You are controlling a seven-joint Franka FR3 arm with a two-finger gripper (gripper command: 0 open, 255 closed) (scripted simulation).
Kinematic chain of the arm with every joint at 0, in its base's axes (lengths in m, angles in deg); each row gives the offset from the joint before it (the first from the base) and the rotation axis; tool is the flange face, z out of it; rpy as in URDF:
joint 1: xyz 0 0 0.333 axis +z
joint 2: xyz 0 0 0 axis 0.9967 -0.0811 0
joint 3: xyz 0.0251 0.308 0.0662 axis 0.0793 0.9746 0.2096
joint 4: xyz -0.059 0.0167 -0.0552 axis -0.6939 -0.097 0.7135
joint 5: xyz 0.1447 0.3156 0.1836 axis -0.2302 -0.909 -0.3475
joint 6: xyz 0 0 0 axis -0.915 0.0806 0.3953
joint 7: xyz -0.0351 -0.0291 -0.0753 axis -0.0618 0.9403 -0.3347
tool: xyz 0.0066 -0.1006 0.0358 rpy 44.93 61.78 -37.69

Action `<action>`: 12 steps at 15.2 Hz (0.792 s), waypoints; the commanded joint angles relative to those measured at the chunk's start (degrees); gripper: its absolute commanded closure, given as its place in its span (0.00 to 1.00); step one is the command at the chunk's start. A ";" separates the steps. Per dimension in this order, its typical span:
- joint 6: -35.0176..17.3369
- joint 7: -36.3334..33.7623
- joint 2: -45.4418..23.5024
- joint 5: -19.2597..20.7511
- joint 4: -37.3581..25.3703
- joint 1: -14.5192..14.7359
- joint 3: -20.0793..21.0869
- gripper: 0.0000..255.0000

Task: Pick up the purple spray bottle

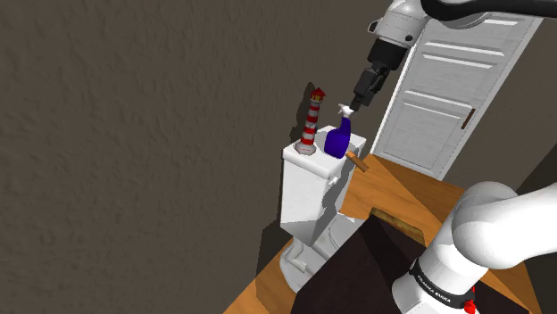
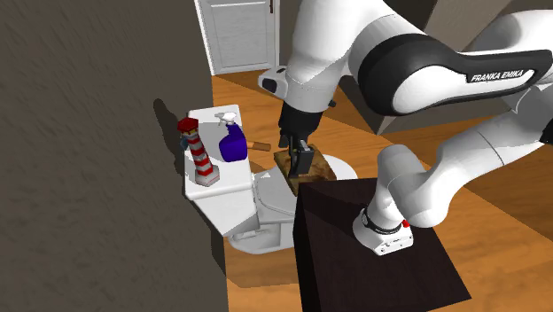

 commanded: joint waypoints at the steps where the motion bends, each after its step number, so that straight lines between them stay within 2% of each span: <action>1: 0.00 0.00 0.00 0.00 0.00 0.00 0.00 0.00; 12: -4.71 15.17 -15.94 4.47 -8.33 -2.31 -11.97 0.00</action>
